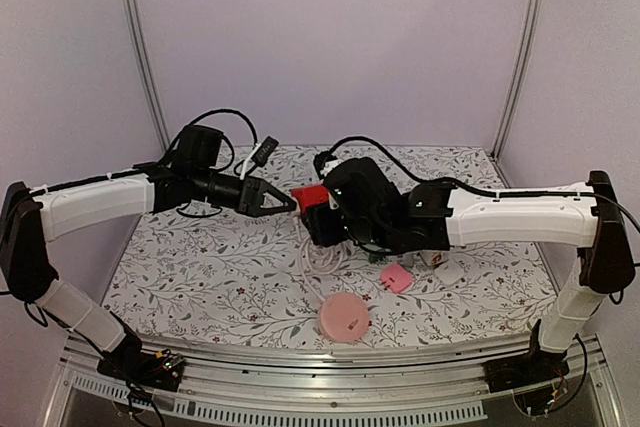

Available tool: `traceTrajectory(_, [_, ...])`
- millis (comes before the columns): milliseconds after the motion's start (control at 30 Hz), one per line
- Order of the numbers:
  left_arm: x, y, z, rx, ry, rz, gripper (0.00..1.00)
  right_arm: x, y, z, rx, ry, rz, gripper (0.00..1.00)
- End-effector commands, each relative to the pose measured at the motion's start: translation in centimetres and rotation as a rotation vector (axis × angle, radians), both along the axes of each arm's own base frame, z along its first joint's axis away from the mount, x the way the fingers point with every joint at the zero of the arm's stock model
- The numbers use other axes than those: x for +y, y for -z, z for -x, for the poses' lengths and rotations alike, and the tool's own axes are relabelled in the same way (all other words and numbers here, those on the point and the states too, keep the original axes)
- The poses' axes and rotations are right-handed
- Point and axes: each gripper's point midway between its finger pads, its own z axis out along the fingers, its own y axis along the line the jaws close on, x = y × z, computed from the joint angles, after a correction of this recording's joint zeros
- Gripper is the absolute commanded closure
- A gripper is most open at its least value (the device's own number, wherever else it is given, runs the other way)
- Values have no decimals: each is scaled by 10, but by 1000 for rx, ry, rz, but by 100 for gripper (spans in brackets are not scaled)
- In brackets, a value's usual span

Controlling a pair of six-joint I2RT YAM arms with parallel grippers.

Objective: Pull the plug off the socket
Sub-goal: Remove the plug from the socket.

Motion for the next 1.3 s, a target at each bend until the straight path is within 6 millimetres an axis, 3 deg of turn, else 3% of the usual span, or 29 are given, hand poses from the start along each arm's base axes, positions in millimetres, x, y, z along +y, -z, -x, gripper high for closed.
traceTrajectory(0, [7,-2,-5,22,-34,-9,100,-31,-49,-26,19,66,-278,91])
traceTrajectory(167, [7,-1,-5,23,-33,-10,100,-27,-77,-22,36,21,-431,90])
traceTrajectory(467, [4,-2,-3,29,-11,6,98,-30,-61,-27,31,48,-346,91])
traceTrajectory(500, [4,-5,-2,26,-4,14,90,-31,-60,-28,28,60,-331,91])
traceTrajectory(633, [3,-14,2,-1,14,45,36,-34,-56,-34,28,110,-294,91])
traceTrajectory(700, [3,-18,5,-17,21,57,21,-30,-59,-34,25,104,-297,91])
traceTrajectory(800, [0,-19,8,-21,39,67,13,-24,-67,-34,12,90,-302,91])
traceTrajectory(967, [-8,-9,13,13,63,52,13,-14,-83,-31,-9,69,-335,91])
traceTrajectory(1133, [-17,-2,19,39,89,43,27,4,-99,-22,-35,31,-368,91])
traceTrajectory(1267, [-21,-1,22,41,100,44,38,15,-97,-17,-46,20,-352,91])
